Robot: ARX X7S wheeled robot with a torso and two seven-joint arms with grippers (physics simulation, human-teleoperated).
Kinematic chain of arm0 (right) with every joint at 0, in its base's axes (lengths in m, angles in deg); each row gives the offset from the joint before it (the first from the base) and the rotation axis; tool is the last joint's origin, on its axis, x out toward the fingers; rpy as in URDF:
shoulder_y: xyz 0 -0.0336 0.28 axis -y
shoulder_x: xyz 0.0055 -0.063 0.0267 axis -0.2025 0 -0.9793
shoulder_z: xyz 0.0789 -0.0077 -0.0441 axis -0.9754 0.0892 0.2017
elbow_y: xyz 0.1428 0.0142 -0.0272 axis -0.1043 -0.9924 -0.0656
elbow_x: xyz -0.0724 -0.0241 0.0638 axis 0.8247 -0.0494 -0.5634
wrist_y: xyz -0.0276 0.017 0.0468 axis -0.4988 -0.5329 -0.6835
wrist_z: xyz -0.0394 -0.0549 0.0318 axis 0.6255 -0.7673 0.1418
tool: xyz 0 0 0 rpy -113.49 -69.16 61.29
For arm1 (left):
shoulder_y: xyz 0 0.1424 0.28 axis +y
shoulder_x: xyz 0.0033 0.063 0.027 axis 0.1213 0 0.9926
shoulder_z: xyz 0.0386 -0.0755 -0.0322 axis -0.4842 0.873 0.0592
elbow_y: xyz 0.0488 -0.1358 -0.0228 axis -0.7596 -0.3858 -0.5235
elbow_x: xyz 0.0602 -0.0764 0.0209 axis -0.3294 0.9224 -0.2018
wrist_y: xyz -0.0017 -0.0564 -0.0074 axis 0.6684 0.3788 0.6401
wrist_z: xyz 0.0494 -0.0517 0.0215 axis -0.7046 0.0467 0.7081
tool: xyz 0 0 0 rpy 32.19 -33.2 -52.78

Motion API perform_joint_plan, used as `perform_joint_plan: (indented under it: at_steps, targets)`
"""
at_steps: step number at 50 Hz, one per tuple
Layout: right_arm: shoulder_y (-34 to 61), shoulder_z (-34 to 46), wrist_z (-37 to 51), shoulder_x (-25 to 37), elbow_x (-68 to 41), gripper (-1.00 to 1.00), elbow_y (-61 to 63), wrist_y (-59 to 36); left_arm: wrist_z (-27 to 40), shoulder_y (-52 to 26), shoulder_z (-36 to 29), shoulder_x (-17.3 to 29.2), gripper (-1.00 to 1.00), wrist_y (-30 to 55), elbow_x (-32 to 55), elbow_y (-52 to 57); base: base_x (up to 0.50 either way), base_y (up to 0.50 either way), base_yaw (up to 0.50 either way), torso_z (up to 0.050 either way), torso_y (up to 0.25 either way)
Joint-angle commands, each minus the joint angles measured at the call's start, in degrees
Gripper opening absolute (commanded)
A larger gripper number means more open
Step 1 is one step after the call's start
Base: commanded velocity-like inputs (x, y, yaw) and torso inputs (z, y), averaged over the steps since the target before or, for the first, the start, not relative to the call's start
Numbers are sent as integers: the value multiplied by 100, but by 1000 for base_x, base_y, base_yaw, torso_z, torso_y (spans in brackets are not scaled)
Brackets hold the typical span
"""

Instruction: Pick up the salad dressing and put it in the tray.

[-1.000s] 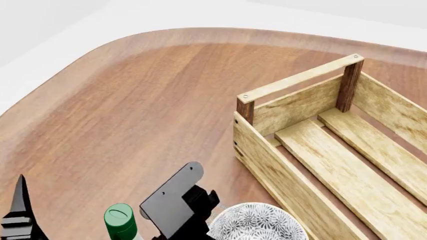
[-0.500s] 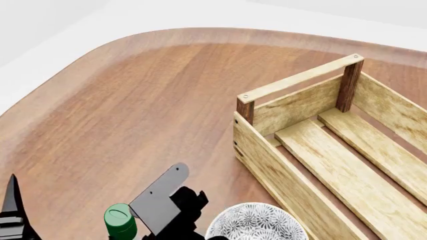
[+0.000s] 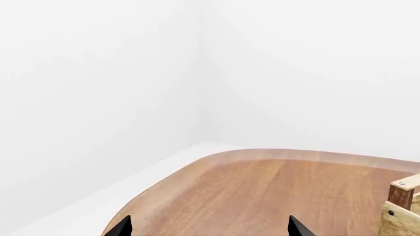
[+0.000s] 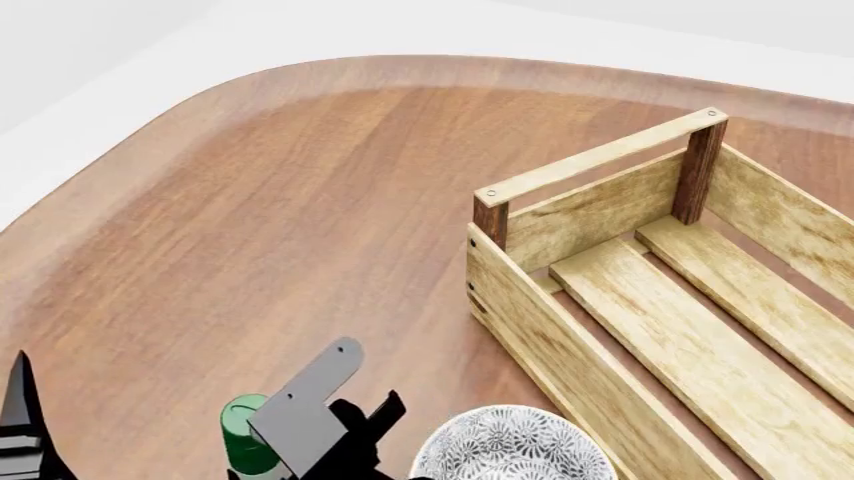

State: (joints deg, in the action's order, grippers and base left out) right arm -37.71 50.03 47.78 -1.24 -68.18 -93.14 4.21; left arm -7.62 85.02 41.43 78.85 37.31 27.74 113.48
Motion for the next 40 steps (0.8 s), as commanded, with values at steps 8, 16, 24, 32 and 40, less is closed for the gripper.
perform_joint_plan:
  at_steps: [8,16,24,32,40]
  targets:
    - [-21,-156,179,386,-98,-100,1319,-854,-57,44,24,-59,100,-1,-173,103,0,0,0,0,0]
    - [43,-372,329,652,-306,-100,2046,-1344,-30,46,-26,-38,100,7,-194,119,0,0,0,0,1]
    - [280,-705,538,859,-547,-100,2622,-1966,-12,55,-66,-21,100,10,-206,133,0,0,0,0,0]
    - [582,-1085,706,1191,-679,-100,3023,-2420,-10,74,-112,-3,100,-9,-209,135,0,0,0,0,0]
    - [780,-1572,867,1422,-935,-100,3416,-2848,6,82,-147,6,100,-35,-220,110,0,0,0,0,1]
